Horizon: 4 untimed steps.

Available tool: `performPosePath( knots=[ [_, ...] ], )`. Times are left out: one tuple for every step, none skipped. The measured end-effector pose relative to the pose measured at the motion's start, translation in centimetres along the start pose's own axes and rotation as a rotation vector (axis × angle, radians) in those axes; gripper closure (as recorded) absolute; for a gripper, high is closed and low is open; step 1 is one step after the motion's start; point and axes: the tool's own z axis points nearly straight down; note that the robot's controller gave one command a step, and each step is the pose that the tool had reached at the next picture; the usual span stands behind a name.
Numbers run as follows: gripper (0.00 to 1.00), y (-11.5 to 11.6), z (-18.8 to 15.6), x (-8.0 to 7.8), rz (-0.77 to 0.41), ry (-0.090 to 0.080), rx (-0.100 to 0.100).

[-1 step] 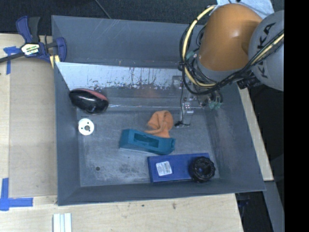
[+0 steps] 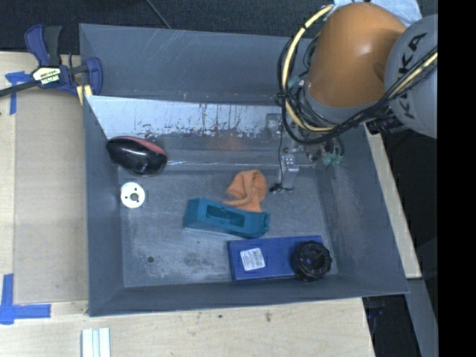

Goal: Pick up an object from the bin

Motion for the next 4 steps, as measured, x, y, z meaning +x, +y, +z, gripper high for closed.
performPosePath(
  knots=[
    [0.00, -0.7, 4.9, 1.4, -0.047, -0.006, 0.000],
    [0.00, -0.3, 8.2, 2.2, 0.027, 0.005, 0.000],
    [0.00, 0.0, 11.8, 1.5, 0.021, 0.004, -0.001],
    [1.00, 0.7, 14.0, 0.8, -0.079, -0.030, -0.012]
  ],
)
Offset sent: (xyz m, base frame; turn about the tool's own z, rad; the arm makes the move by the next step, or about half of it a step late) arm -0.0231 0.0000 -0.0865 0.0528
